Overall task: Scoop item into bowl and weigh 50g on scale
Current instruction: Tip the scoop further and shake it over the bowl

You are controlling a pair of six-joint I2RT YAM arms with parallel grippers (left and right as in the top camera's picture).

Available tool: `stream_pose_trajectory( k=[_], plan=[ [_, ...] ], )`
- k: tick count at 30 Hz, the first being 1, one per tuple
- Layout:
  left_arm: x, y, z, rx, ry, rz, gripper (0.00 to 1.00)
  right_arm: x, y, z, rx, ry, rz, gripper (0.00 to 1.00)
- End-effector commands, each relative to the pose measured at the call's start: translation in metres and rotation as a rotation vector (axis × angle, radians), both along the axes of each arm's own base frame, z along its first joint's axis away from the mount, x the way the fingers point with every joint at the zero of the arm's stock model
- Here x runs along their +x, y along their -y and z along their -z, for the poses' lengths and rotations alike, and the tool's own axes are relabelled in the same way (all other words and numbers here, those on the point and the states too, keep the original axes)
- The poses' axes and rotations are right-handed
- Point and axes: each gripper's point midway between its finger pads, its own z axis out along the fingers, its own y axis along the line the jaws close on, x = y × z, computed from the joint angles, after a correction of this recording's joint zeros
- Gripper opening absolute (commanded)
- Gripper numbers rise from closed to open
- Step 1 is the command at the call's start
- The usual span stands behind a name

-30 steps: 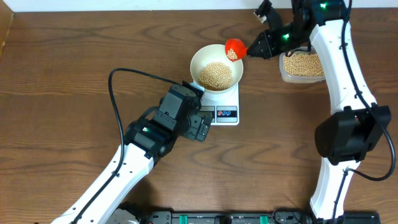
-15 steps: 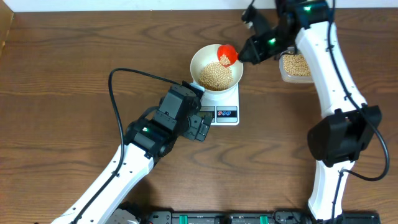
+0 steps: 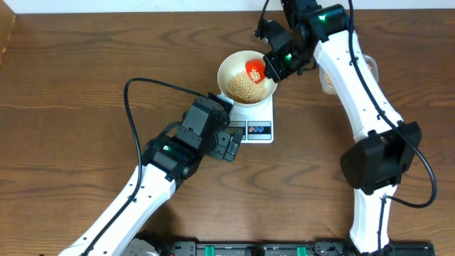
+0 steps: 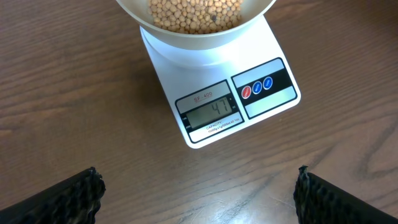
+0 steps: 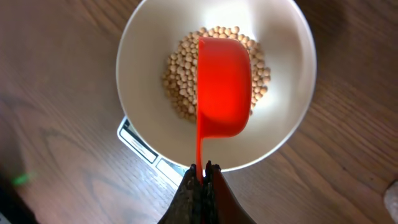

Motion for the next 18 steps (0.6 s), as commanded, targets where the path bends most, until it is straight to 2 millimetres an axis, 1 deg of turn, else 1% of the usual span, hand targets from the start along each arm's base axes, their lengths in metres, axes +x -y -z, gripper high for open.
stream_pose_trajectory(
  k=[1, 6, 9, 13, 15, 16, 18],
  plan=[
    [0.001, -0.005, 0.003, 0.012, -0.001, -0.015, 1.0, 0.005, 0.002, -0.01, 0.012, 0.025, 0.014, 0.01],
    [0.0, -0.004, 0.003, 0.011, -0.001, -0.015, 1.0, 0.003, -0.005, -0.018, 0.123, -0.004, 0.001, 0.01],
    [0.0, -0.005, 0.003, 0.012, -0.001, -0.015, 1.0, 0.005, -0.003, -0.028, 0.226, -0.03, 0.005, 0.01],
    [0.0, -0.005, 0.003, 0.011, -0.001, -0.015, 1.0, 0.01, 0.008, -0.038, 0.326, -0.054, 0.024, 0.01],
    [0.0, -0.005, 0.003, 0.012, -0.001, -0.015, 1.0, 0.012, 0.014, -0.041, 0.354, -0.06, 0.037, 0.01],
    [0.0, -0.005, 0.003, 0.012, -0.001, -0.015, 0.99, 0.015, 0.021, -0.043, 0.372, -0.064, 0.052, 0.01],
    [0.001, -0.005, 0.003, 0.012, -0.001, -0.015, 1.0, 0.017, 0.028, -0.043, 0.374, -0.064, 0.068, 0.01]
  ],
)
